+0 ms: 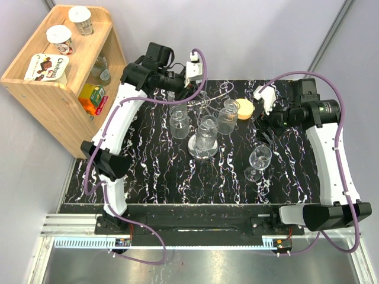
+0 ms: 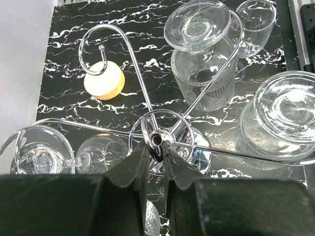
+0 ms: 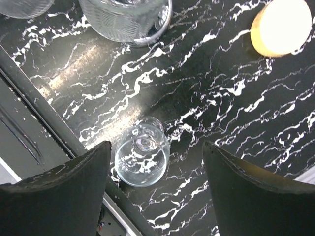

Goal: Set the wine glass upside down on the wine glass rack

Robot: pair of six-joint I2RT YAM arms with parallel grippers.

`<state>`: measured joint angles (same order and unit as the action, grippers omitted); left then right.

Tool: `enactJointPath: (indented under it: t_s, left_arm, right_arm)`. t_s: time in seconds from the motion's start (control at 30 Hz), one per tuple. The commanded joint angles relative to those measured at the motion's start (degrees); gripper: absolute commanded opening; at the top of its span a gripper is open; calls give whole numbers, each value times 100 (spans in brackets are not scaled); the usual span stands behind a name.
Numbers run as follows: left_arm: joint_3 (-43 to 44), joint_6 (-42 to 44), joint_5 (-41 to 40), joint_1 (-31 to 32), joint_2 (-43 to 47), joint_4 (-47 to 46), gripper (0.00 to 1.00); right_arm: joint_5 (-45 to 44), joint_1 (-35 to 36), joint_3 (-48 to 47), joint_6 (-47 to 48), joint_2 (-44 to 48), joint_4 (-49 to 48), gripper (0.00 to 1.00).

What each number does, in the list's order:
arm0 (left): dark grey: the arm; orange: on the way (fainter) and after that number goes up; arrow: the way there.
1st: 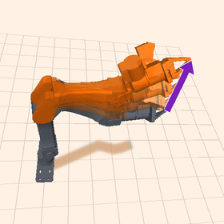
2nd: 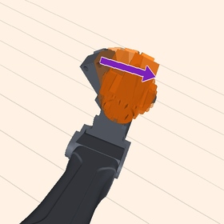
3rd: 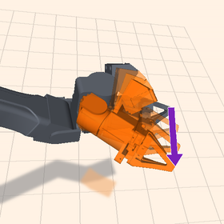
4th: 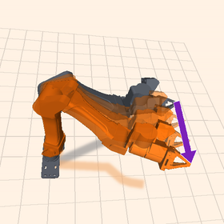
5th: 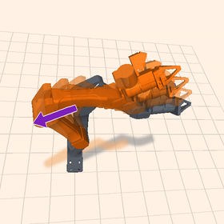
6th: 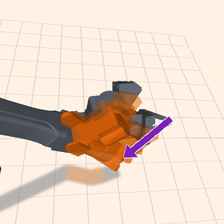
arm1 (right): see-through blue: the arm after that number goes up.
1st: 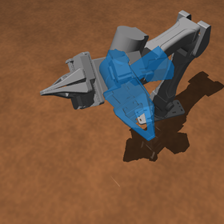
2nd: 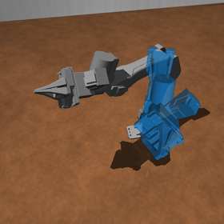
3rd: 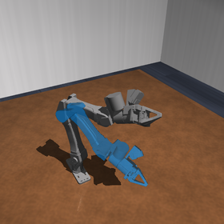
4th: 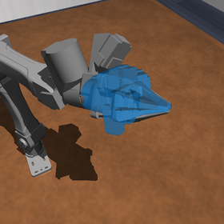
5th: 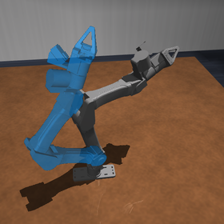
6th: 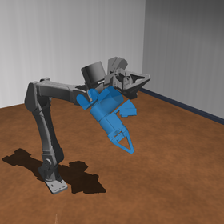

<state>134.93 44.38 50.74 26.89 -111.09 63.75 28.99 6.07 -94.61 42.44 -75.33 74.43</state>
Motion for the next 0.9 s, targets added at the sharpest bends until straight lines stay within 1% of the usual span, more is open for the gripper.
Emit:
enactJointPath:
  t_s: [0.0, 0.07, 0.1, 0.2, 0.37, 0.4, 0.47, 0.6, 0.63, 0.67, 0.73, 0.77, 0.83, 0.87]
  left_arm:
    - [463, 159, 481, -70, 79, -196, 0]
    - [429, 115, 472, -44, 70, -205, 0]
    - [368, 62, 463, -27, 78, -231, 3]
    - [113, 1, 332, 61, 183, -371, 16]
    - [-336, -140, 226, 211, 421, -696, 33]
    - [-354, -192, 234, 220, 439, -749, 39]
    - [-354, -324, 217, 228, 456, -837, 42]
    - [-354, -465, 173, 237, 492, -952, 44]
    - [-354, -491, 156, 237, 509, -978, 48]
    - [-362, -500, 155, 237, 535, -978, 57]
    - [-406, -536, 147, 229, 597, -1022, 66]
    - [-450, -571, 147, 237, 632, -1048, 70]
    - [-511, -632, 103, 237, 720, -1144, 78]
    - [-538, -650, 68, 237, 772, -1180, 80]
  right_arm:
    - [-411, -70, -146, 300, -87, 581, 79]
    - [-578, -70, -15, 318, -114, 642, 77]
    - [-640, -70, 82, 344, -122, 677, 77]
    - [-737, -70, 416, 362, -61, 661, 75]
    - [-843, -70, 1162, 344, 158, 423, 76]
    - [-886, -70, 1294, 318, 202, 345, 76]
    - [-1026, -70, 1541, 257, 273, 160, 75]
    - [-1246, -70, 1901, 178, 352, -113, 73]
    - [-1290, -70, 1963, 143, 352, -200, 72]
    - [-1343, -70, 2025, 125, 361, -271, 70]
    - [-1492, -79, 2121, 72, 326, -412, 65]
    - [-1563, -70, 2174, 46, 309, -508, 60]
    - [-1660, -79, 2201, 28, 265, -588, 54]
    - [-1686, -70, 2201, 11, 256, -614, 51]
